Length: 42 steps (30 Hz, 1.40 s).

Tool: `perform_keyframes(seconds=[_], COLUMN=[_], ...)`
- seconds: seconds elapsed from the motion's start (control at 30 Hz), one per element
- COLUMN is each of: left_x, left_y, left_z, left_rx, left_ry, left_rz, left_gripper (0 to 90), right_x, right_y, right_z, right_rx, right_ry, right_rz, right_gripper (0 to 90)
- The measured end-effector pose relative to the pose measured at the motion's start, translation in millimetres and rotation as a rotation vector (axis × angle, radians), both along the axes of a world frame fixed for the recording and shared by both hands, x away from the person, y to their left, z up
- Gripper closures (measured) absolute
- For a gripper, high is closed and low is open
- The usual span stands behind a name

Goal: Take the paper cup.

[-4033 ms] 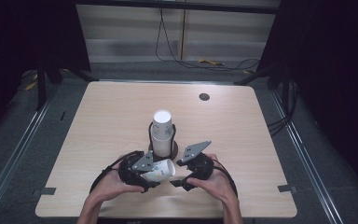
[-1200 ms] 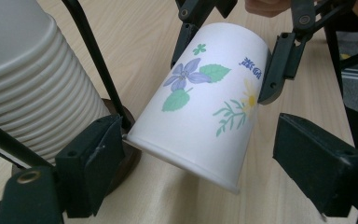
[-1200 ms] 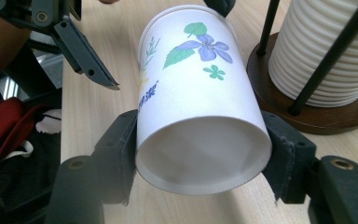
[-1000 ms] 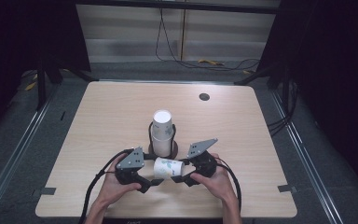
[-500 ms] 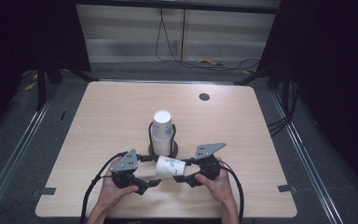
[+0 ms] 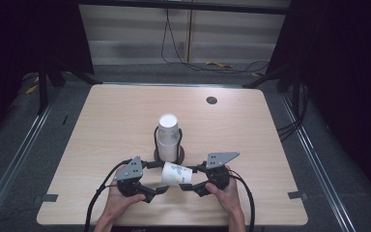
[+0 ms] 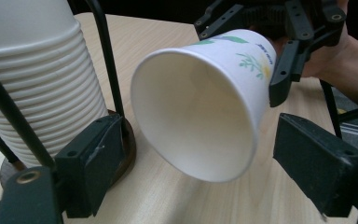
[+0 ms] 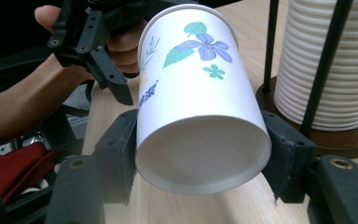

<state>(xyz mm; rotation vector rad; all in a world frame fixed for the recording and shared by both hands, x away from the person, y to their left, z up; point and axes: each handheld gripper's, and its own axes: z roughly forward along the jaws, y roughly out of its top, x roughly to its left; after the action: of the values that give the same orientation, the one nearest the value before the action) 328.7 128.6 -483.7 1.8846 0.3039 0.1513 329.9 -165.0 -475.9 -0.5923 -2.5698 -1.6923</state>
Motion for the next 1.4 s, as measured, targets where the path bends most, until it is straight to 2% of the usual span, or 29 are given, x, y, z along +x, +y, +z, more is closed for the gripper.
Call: perform_keyframes(seconds=[0.2,0.63,1.17,1.4], left_x=[-1.0,-0.7,5.1,6.2], left_y=[-1.0,-3.1,-6.9,-6.5], left_z=[-0.9,-2.1,-1.5,-0.6], left_rx=[-0.026,-0.038,-0.069,-0.072], left_ry=[0.026,0.031,0.031,0.033], left_rz=[-0.031,-0.046,-0.105,-0.105], left_gripper=[15.7,15.8,20.2,18.1], right_x=[-0.5,-2.1,-3.0,-2.5], right_y=[1.9,0.9,0.7,0.2], right_z=[-3.3,-5.8,-5.5,-4.2], right_rx=[0.022,0.109,0.107,0.100], right_ry=[0.016,0.014,0.003,-0.001], right_rz=[0.010,0.047,0.067,0.075], right_gripper=[35.9,36.0,36.6,36.5])
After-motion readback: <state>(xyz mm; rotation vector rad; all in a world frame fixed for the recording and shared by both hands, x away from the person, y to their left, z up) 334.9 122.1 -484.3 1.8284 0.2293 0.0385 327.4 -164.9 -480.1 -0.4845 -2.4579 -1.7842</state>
